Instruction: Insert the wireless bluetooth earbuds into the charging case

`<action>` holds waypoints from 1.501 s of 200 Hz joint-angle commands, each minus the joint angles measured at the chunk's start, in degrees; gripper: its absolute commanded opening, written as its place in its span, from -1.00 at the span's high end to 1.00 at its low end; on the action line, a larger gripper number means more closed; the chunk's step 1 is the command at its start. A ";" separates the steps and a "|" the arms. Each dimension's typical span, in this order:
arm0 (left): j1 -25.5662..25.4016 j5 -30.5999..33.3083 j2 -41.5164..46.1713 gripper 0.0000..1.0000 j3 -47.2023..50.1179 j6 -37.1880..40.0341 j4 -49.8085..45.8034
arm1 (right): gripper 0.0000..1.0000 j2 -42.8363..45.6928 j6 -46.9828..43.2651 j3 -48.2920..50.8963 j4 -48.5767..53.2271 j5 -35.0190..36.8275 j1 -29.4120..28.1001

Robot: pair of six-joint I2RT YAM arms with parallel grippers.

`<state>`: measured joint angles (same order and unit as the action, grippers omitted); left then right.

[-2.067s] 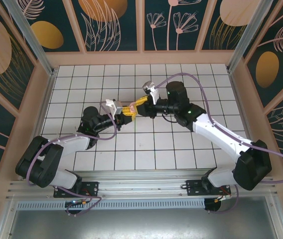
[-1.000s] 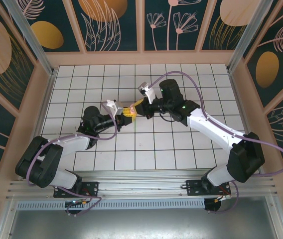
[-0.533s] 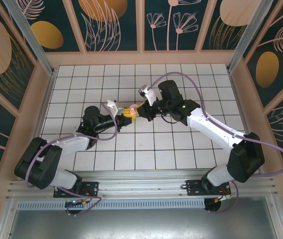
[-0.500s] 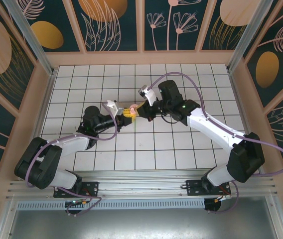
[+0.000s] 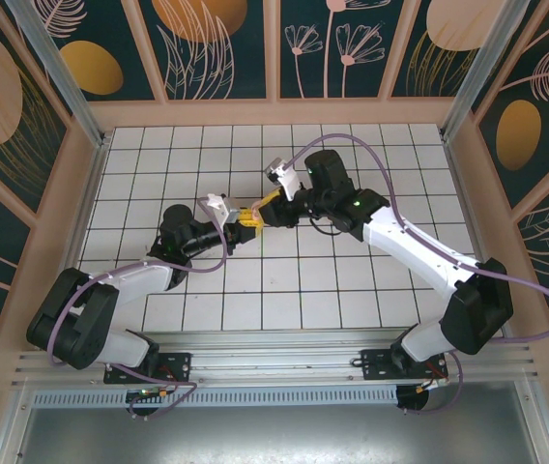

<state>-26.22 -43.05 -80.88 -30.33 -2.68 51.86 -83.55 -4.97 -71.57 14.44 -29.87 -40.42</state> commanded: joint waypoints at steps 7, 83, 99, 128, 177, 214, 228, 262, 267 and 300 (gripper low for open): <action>-0.24 -0.77 1.54 0.81 -1.32 1.26 0.52 | 0.36 -1.55 0.78 -2.38 -0.68 0.41 -0.83; -0.26 -0.83 2.35 0.81 -1.14 1.38 0.45 | 0.44 -3.53 0.14 -2.69 0.26 1.56 -0.86; -0.24 -0.66 2.32 0.81 -1.13 1.57 0.26 | 0.55 -3.45 -0.11 -2.39 1.06 1.74 -0.80; -0.21 -0.65 2.43 0.81 -1.14 1.68 0.34 | 0.66 -2.76 -0.74 -1.52 3.09 1.78 -0.36; -0.24 -0.74 2.74 0.81 -1.40 1.76 0.16 | 0.73 -1.93 -1.81 -0.20 6.05 1.94 0.48; -0.24 -0.39 3.09 0.81 -1.33 1.90 -0.43 | 0.75 -1.57 -1.84 -0.01 7.59 4.03 0.73; -0.26 -0.41 3.18 0.81 -1.33 1.93 -0.54 | 0.75 -1.31 -1.55 0.20 7.41 4.13 0.79; -0.23 -0.55 3.03 0.81 -1.45 2.07 -0.90 | 0.74 -1.35 -0.76 0.55 6.81 2.53 0.72; -0.24 -0.63 3.05 0.82 -1.57 2.22 -1.04 | 0.73 -1.35 -0.74 0.54 6.91 2.70 0.70; -0.23 -1.57 2.85 0.81 -1.58 3.25 -2.01 | 0.58 0.51 -0.75 0.86 5.69 2.28 0.91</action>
<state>-26.22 -42.41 -79.70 -30.35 -1.30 47.68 -85.58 -5.63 -72.16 19.14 -28.45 -40.16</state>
